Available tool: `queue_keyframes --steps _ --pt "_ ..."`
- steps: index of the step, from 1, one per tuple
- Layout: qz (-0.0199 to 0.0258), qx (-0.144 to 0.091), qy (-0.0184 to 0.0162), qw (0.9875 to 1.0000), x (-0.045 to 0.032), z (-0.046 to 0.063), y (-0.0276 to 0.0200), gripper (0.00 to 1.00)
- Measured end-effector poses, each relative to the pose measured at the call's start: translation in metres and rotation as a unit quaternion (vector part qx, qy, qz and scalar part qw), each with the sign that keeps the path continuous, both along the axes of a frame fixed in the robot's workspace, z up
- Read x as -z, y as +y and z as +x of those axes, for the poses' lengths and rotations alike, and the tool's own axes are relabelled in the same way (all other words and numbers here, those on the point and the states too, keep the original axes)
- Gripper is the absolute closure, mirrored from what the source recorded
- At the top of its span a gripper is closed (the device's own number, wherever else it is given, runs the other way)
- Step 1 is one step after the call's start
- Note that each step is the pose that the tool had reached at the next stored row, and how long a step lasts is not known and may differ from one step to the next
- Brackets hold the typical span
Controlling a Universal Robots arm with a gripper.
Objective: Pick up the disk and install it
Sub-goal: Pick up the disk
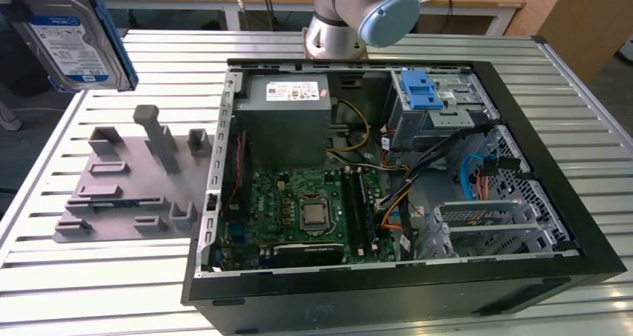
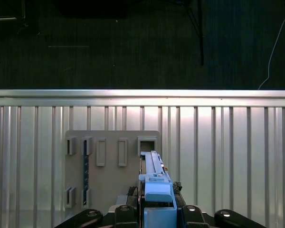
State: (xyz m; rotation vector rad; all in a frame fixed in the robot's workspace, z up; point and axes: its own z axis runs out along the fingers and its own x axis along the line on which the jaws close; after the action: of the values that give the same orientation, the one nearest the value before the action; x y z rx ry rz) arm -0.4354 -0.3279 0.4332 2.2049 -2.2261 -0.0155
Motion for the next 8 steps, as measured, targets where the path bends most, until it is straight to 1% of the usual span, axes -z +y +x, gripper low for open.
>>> queue_keyframes --steps 8 --pt "0.0 0.0 0.0 1.0 -0.0022 0.0 0.0 0.64"
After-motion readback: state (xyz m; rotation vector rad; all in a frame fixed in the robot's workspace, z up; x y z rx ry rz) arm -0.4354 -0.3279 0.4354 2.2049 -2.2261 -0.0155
